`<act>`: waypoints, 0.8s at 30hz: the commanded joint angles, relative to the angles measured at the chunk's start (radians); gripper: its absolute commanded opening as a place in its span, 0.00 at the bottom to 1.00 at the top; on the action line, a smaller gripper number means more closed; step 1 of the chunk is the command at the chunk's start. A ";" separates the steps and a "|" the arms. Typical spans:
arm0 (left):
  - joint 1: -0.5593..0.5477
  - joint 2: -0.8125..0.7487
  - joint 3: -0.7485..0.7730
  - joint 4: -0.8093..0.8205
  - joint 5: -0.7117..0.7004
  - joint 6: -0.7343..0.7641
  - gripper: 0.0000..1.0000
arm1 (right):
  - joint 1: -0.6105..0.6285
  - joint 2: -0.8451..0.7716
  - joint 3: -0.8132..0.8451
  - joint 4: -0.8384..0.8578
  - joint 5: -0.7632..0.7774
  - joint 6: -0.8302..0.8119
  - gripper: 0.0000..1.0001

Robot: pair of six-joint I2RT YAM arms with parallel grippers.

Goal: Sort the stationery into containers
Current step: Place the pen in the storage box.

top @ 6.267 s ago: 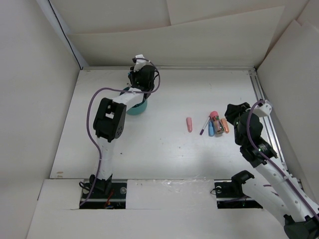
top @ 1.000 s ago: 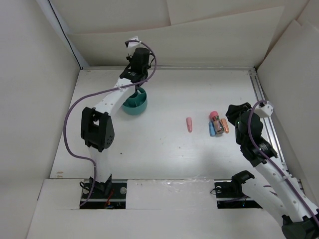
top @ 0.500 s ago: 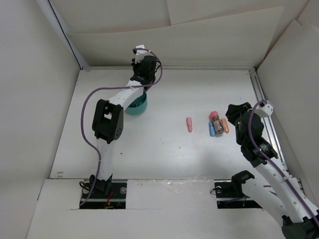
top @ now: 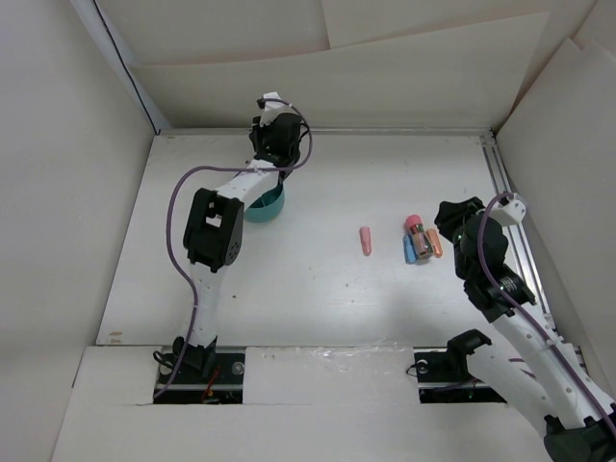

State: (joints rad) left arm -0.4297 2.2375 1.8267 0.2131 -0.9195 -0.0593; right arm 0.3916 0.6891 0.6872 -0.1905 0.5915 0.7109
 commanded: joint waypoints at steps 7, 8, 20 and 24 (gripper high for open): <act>0.005 -0.061 -0.118 0.126 -0.044 0.032 0.00 | -0.007 -0.003 0.005 0.057 -0.005 -0.013 0.34; 0.005 -0.061 -0.133 0.126 -0.044 0.032 0.00 | -0.007 -0.003 0.005 0.057 -0.005 -0.013 0.34; -0.023 -0.130 -0.175 0.155 -0.053 0.013 0.28 | -0.007 -0.003 0.005 0.057 -0.005 -0.013 0.34; -0.034 -0.157 -0.175 0.137 -0.044 0.000 0.33 | -0.007 -0.003 0.005 0.057 -0.005 -0.013 0.34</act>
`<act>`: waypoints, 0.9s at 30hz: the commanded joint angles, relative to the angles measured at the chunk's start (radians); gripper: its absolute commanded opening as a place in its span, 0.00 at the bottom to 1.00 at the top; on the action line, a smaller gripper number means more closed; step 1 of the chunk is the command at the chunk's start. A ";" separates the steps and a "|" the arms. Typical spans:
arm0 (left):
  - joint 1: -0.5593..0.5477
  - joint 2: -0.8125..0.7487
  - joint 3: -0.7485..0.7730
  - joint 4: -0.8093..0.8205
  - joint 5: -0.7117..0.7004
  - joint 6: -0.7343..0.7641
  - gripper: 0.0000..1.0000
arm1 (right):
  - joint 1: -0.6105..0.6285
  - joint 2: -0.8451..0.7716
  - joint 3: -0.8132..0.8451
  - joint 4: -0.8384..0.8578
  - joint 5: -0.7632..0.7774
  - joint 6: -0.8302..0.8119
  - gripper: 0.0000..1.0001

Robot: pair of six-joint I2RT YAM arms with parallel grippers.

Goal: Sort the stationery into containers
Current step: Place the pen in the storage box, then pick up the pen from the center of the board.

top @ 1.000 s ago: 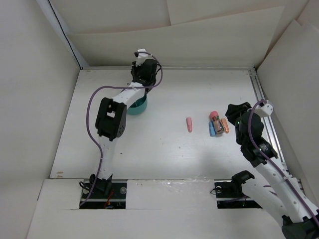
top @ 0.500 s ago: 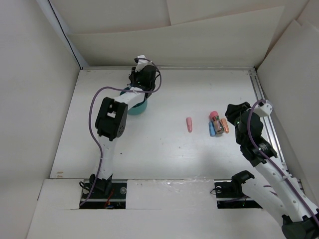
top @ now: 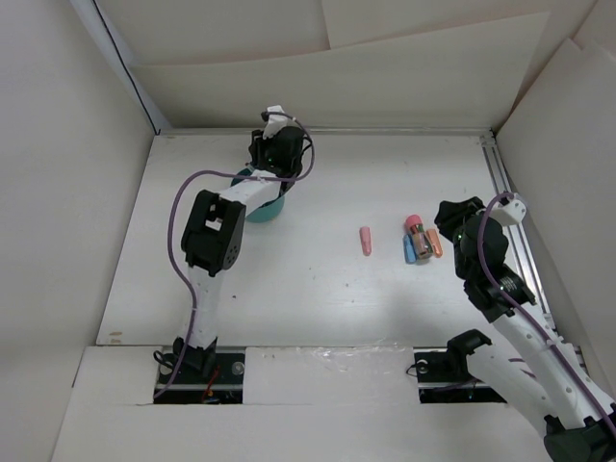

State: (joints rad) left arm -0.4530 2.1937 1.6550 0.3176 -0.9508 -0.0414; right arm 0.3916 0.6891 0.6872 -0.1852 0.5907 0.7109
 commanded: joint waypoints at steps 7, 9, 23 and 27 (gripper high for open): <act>-0.019 -0.210 -0.003 -0.037 0.064 -0.100 0.33 | -0.007 0.006 0.005 0.052 -0.014 -0.013 0.34; -0.019 -0.232 -0.003 -0.049 0.073 -0.109 0.31 | -0.007 0.006 0.005 0.052 -0.014 -0.013 0.34; -0.137 -0.290 0.083 -0.300 0.342 -0.322 0.10 | -0.007 0.065 0.015 0.052 -0.026 -0.031 0.05; -0.277 -0.269 0.086 -0.356 0.403 -0.382 0.03 | -0.007 0.102 0.025 0.052 -0.026 -0.031 0.00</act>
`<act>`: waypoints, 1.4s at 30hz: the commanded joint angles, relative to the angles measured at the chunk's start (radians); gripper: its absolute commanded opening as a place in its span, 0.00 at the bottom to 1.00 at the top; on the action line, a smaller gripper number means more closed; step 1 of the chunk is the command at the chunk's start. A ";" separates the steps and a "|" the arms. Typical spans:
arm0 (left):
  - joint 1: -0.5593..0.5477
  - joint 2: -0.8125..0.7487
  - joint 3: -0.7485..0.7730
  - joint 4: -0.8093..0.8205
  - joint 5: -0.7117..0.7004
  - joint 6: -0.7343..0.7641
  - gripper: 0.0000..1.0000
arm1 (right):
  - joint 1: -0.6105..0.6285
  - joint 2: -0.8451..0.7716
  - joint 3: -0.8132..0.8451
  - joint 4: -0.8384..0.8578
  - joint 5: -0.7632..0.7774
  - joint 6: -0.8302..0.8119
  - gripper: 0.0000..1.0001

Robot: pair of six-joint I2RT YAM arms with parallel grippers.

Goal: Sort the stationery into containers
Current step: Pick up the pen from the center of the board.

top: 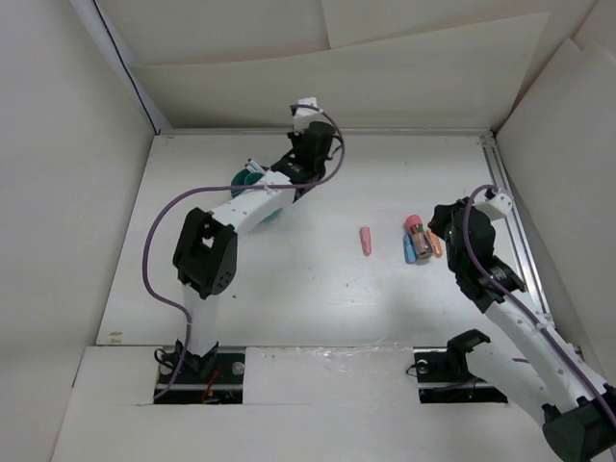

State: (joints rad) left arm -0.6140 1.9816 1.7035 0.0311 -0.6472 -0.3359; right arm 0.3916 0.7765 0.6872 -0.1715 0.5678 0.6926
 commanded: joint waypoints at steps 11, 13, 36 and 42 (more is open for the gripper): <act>-0.352 0.014 -0.159 -0.114 0.265 -0.247 0.04 | -0.007 0.081 0.055 0.009 0.027 -0.004 0.26; -0.371 0.025 -0.182 -0.125 0.265 -0.270 0.12 | -0.007 0.081 0.055 0.009 0.037 -0.004 0.30; -0.478 0.166 -0.214 -0.215 0.098 -0.380 0.26 | -0.025 0.041 0.055 0.009 -0.003 -0.004 0.42; -0.478 0.206 -0.193 -0.224 0.063 -0.380 0.31 | -0.025 0.041 0.046 0.009 -0.013 -0.004 0.42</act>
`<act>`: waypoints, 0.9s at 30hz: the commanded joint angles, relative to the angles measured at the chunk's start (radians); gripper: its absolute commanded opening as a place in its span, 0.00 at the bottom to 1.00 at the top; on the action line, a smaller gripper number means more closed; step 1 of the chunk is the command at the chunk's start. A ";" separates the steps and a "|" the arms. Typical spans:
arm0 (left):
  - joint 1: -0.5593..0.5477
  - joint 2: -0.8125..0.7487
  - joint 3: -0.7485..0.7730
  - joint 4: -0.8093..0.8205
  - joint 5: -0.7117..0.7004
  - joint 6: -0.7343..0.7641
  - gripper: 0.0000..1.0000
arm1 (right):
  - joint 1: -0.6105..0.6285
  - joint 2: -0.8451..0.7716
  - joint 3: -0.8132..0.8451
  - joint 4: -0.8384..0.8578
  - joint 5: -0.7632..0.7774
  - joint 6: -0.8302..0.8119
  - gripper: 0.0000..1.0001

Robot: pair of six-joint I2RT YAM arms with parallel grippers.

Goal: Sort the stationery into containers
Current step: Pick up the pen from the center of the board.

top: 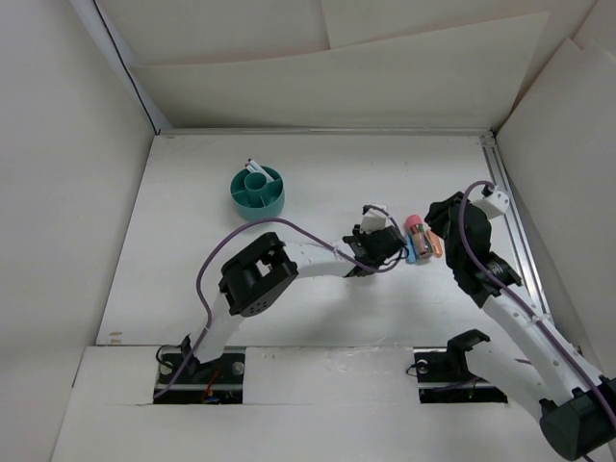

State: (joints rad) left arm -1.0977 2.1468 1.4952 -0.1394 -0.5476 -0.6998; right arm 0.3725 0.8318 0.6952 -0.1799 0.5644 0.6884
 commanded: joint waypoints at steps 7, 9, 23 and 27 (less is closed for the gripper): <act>0.006 0.071 0.043 -0.063 -0.048 -0.017 0.25 | -0.006 -0.023 0.038 0.026 -0.018 0.000 0.42; 0.006 0.071 0.043 -0.063 -0.060 -0.017 0.19 | -0.006 -0.023 0.038 0.026 -0.018 0.000 0.42; 0.082 -0.224 -0.025 -0.115 0.039 0.006 0.00 | -0.006 -0.033 0.029 0.036 -0.027 0.000 0.42; 0.211 -0.390 -0.124 -0.101 0.175 0.006 0.00 | -0.015 -0.042 0.029 0.036 -0.037 0.000 0.42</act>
State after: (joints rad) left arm -0.9718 1.9141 1.4075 -0.2317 -0.4606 -0.6941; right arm 0.3702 0.8108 0.6949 -0.1780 0.5400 0.6884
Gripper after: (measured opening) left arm 0.204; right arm 0.423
